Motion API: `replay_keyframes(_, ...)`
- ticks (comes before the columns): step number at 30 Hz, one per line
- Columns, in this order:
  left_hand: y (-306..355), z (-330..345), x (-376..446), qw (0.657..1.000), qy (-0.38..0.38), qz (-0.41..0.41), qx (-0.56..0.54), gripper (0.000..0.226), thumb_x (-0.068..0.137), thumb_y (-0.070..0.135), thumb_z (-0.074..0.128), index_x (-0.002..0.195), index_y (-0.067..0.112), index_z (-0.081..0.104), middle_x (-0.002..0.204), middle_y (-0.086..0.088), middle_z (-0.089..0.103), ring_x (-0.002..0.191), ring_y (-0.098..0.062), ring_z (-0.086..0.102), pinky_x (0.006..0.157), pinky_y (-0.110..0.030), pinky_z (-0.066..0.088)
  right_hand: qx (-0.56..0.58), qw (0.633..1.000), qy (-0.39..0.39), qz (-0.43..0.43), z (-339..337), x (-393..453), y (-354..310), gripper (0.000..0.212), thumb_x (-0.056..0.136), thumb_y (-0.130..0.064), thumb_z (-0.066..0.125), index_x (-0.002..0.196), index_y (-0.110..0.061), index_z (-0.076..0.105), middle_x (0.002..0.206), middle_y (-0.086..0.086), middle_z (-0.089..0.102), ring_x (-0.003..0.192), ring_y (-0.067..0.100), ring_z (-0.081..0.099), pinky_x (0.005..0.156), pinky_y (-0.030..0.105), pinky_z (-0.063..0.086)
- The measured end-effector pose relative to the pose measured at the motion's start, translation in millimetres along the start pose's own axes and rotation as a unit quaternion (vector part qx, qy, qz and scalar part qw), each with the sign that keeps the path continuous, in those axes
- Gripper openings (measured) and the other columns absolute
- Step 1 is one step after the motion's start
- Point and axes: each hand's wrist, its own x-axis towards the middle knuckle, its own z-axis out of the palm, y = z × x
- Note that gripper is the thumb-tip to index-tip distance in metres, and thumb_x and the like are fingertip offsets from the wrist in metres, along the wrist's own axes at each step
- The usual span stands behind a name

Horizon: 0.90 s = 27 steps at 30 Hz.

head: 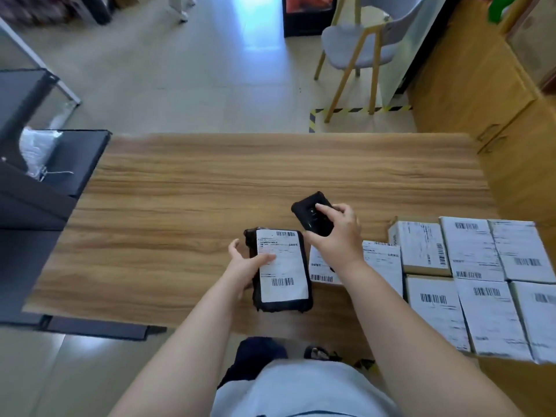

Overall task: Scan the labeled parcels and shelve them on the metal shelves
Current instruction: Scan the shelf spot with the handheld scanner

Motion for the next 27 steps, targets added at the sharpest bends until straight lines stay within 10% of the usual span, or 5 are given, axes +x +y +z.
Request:
replay_keyframes(11,20,-35,-33,0.949,0.153,0.132,-0.241,0.1,0.074,0.007,0.085,0.147,0.031,0.022,0.119,-0.003,0.065,0.103,-0.024,0.068,0.093,-0.049,0.055,-0.028,0.993,-0.072,-0.095,-7,-4,-30,0.059,0.076,-0.034,0.076,0.131,-0.035,0.058,0.136,-0.005,0.04,0.127,0.019,0.035,0.108,0.04,0.028)
replay_keyframes(19,43,-56,-68,0.866,0.282,0.29,-0.293,0.075,0.073,0.0,0.085,0.13,0.023,0.042,0.114,0.014,0.053,0.096,0.001,0.059,0.063,-0.006,0.047,-0.2,0.927,-0.208,-0.238,-1,-16,-66,0.061,0.079,-0.038,0.071,0.137,-0.041,0.051,0.143,-0.002,0.034,0.127,0.024,0.032,0.102,0.039,0.024)
replay_keyframes(27,44,-65,-86,0.834,0.291,0.36,-0.301,0.071,0.07,-0.004,0.086,0.12,0.027,0.046,0.111,0.016,0.053,0.093,0.007,0.058,0.062,-0.007,0.05,-0.219,0.899,-0.253,-0.284,-16,-17,-79,0.061,0.078,-0.038,0.071,0.136,-0.043,0.052,0.133,-0.005,0.039,0.12,0.022,0.038,0.091,0.034,0.027)
